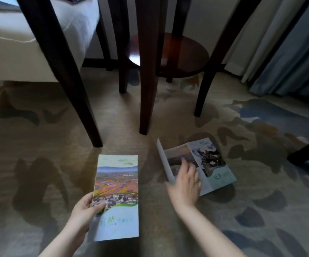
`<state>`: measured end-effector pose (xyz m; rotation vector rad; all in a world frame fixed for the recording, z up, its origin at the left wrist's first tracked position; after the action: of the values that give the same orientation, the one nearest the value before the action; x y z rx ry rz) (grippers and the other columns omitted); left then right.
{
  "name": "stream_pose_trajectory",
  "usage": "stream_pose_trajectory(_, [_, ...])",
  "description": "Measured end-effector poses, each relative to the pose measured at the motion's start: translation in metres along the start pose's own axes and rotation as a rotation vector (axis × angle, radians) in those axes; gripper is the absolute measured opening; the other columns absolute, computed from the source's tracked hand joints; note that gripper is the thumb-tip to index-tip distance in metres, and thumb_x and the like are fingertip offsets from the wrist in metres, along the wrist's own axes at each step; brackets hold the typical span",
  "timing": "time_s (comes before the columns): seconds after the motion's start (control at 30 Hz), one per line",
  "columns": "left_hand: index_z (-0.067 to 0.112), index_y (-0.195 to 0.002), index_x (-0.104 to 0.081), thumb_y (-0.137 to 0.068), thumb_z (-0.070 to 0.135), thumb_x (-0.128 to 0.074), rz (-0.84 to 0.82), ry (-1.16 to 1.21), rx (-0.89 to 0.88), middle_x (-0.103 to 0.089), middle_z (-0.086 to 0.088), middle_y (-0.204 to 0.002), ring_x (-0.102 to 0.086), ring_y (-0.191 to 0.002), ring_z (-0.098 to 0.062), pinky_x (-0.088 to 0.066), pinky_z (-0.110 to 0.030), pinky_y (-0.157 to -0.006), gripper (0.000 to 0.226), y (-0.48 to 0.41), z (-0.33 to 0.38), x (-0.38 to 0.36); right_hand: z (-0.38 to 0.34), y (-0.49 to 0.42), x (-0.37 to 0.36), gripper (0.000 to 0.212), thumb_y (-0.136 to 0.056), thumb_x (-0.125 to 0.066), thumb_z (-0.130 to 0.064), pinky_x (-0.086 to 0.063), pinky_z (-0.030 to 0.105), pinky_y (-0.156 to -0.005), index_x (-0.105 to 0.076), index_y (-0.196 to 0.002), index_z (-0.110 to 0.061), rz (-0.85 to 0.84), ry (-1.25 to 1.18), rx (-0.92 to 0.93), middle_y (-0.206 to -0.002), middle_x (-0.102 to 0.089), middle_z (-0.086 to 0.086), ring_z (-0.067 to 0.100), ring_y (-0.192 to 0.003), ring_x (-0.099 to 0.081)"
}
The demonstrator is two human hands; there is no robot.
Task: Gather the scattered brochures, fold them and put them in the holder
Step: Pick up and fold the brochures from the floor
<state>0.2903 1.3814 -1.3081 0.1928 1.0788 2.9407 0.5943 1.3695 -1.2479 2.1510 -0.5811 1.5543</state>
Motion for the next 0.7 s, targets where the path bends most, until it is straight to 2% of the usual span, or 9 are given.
stream_pose_trajectory(0.03, [0.002, -0.114, -0.06, -0.087, -0.009, -0.058, -0.007, 0.006, -0.004, -0.071, -0.019, -0.104, -0.067, -0.1, -0.037, -0.05, -0.047, -0.09, 0.029, 0.0, 0.001, -0.002, 0.016, -0.009, -0.012, 0.083, -0.079, -0.074, -0.039, -0.047, 0.04, -0.098, -0.03, -0.147, -0.023, -0.149, -0.021, -0.073, -0.141, -0.047, 0.004, 0.023, -0.128, -0.05])
stream_pose_trajectory(0.1, [0.004, -0.111, -0.062, -0.087, -0.009, -0.058, -0.022, 0.016, -0.017, -0.072, -0.017, -0.102, -0.068, -0.097, -0.034, -0.052, -0.043, -0.086, 0.027, -0.002, 0.003, -0.006, 0.039, -0.014, -0.033, 0.051, -0.09, -0.062, -0.032, -0.052, 0.039, -0.092, -0.044, -0.137, -0.023, -0.382, -0.066, -0.174, -0.128, -0.059, 0.003, 0.024, -0.117, -0.059])
stream_pose_trajectory(0.2, [0.007, -0.108, -0.062, -0.087, -0.01, -0.059, -0.004, -0.022, -0.075, -0.073, -0.01, -0.099, -0.068, -0.091, -0.026, -0.052, -0.034, -0.077, 0.027, -0.009, 0.003, -0.011, 0.051, -0.024, -0.026, 0.024, -0.095, -0.052, -0.026, -0.054, 0.036, -0.083, -0.058, -0.118, -0.023, -0.341, -0.077, -0.164, -0.115, -0.065, 0.003, 0.025, -0.105, -0.063])
stream_pose_trajectory(0.27, [0.008, -0.107, -0.062, -0.086, -0.01, -0.059, 0.036, -0.08, -0.096, -0.072, -0.005, -0.096, -0.067, -0.086, -0.019, -0.05, -0.026, -0.067, 0.028, -0.017, -0.005, -0.017, 0.057, -0.032, -0.022, 0.023, -0.093, -0.052, -0.022, -0.055, 0.037, -0.081, -0.06, -0.115, -0.023, -0.36, -0.129, -0.138, -0.11, -0.067, 0.004, 0.027, -0.099, -0.064])
stream_pose_trajectory(0.33, [0.004, -0.105, -0.062, -0.083, -0.013, -0.06, 0.078, -0.145, -0.089, -0.07, -0.008, -0.09, -0.066, -0.086, -0.027, -0.049, -0.022, -0.063, 0.028, -0.024, -0.021, -0.026, 0.065, -0.035, -0.016, 0.024, -0.092, -0.052, -0.018, -0.056, 0.04, -0.083, -0.061, -0.114, -0.022, -0.388, -0.216, -0.15, -0.11, -0.068, 0.006, 0.028, -0.098, -0.065])
stream_pose_trajectory(0.47, [-0.002, -0.108, -0.065, -0.078, -0.008, -0.065, 0.137, -0.362, -0.031, -0.07, -0.021, -0.101, -0.065, -0.096, -0.035, -0.049, -0.037, -0.079, 0.03, -0.039, -0.058, -0.042, 0.081, -0.039, -0.009, 0.028, -0.09, -0.057, -0.011, -0.056, 0.041, -0.086, -0.061, -0.117, -0.018, -0.393, -0.317, -0.166, -0.117, -0.069, 0.007, 0.027, -0.102, -0.066])
stream_pose_trajectory(0.57, [0.003, -0.1, -0.065, -0.078, 0.006, -0.07, 0.201, -0.599, -0.041, -0.07, -0.021, -0.102, -0.065, -0.095, -0.034, -0.047, -0.035, -0.074, 0.023, -0.036, -0.059, -0.039, 0.084, -0.039, -0.009, 0.022, -0.09, -0.059, -0.007, -0.053, 0.033, -0.077, -0.059, -0.109, -0.02, -0.391, -0.42, -0.184, -0.118, -0.069, 0.008, 0.023, -0.095, -0.065])
stream_pose_trajectory(0.63, [0.004, -0.099, -0.057, -0.073, 0.018, -0.077, 0.279, -0.849, -0.084, -0.064, -0.021, -0.103, -0.061, -0.096, -0.037, -0.05, -0.04, -0.077, 0.036, -0.03, -0.05, -0.038, 0.083, -0.038, -0.01, 0.02, -0.091, -0.06, -0.006, -0.051, 0.03, -0.071, -0.055, -0.104, -0.021, -0.412, -0.474, -0.201, -0.12, -0.068, 0.009, 0.025, -0.099, -0.066])
stream_pose_trajectory(0.7, [0.004, -0.116, -0.053, -0.068, 0.027, -0.081, 0.397, -0.988, -0.166, -0.056, -0.022, -0.113, -0.054, -0.104, -0.039, -0.049, -0.046, -0.083, 0.059, -0.019, -0.031, -0.043, 0.08, -0.035, -0.006, 0.019, -0.091, -0.06, -0.006, -0.051, 0.024, -0.065, -0.054, -0.103, -0.019, -0.434, -0.545, -0.223, -0.121, -0.067, 0.009, 0.026, -0.104, -0.067])
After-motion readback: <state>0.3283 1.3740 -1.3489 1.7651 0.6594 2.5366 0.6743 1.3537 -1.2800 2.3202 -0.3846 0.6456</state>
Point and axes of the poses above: each hand's wrist, its own y-axis away from the middle knuckle, its own x-axis out of the back of the hand, z = x × y, the point moved 8 cm from there along -y, towards the middle knuckle
